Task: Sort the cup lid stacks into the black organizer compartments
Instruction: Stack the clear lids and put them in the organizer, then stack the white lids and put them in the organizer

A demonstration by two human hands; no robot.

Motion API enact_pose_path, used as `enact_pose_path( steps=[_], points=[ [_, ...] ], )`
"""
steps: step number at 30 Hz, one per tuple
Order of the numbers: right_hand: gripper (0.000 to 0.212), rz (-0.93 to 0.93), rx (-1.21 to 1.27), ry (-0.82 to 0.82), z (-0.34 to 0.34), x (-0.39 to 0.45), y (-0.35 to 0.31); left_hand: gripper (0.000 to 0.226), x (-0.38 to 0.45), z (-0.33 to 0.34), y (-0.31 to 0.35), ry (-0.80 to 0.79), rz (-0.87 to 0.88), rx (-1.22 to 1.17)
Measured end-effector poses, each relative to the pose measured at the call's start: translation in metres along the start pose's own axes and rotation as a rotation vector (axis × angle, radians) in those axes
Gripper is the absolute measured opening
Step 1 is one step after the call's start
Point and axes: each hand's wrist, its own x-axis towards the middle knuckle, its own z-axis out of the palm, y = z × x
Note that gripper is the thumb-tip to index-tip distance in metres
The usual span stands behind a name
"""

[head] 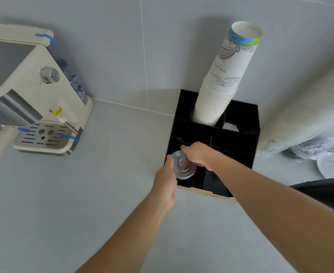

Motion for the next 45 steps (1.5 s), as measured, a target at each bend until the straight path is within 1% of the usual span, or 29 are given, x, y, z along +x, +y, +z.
enact_pose_path(
  steps=[2, 4, 6, 10, 14, 17, 20, 22, 26, 32, 37, 43, 45],
  points=[
    [0.049, 0.023, 0.055, -0.011, 0.000, -0.001, -0.002, 0.057, -0.001, 0.003, 0.005, 0.007, -0.010, 0.024],
    [0.049, 0.043, 0.074, -0.036, -0.001, -0.002, -0.005, 0.062, -0.004, 0.005, 0.012, 0.000, -0.027, 0.033],
    [0.050, 0.061, 0.062, -0.066, 0.000, -0.004, -0.008, 0.063, -0.009, 0.006, 0.018, -0.001, -0.033, 0.026],
    [0.057, 0.077, 0.126, -0.048, -0.002, -0.002, -0.005, 0.065, -0.016, 0.004, 0.023, -0.002, -0.023, -0.016],
    [0.067, 0.104, 0.261, -0.039, -0.004, 0.003, 0.004, 0.063, -0.021, 0.001, 0.022, 0.000, -0.007, -0.045],
    [0.071, 0.100, 0.342, -0.044, -0.007, 0.002, 0.009, 0.067, -0.026, -0.005, 0.022, -0.012, 0.008, -0.064],
    [0.064, 0.082, 0.411, -0.070, -0.013, -0.005, 0.013, 0.070, -0.031, -0.012, 0.023, -0.019, 0.015, -0.088],
    [0.059, 0.058, 0.446, -0.094, -0.019, -0.017, 0.015, 0.068, -0.038, -0.016, 0.024, -0.047, 0.032, -0.100],
    [0.059, 0.021, 0.545, -0.134, -0.031, -0.047, 0.021, 0.060, -0.051, -0.028, 0.021, -0.097, 0.082, -0.125],
    [0.052, -0.065, 0.708, -0.065, -0.047, -0.102, 0.046, 0.055, -0.082, -0.036, 0.015, -0.161, 0.185, -0.174],
    [0.043, -0.123, 0.826, -0.011, -0.053, -0.151, 0.081, 0.051, -0.116, -0.033, 0.012, -0.229, 0.277, -0.210],
    [0.039, -0.123, 0.964, 0.109, -0.062, -0.197, 0.149, 0.047, -0.142, -0.012, -0.007, -0.255, 0.293, -0.168],
    [0.036, -0.118, 0.957, 0.147, -0.065, -0.203, 0.165, 0.045, -0.146, -0.008, -0.012, -0.250, 0.296, -0.160]
  ],
)
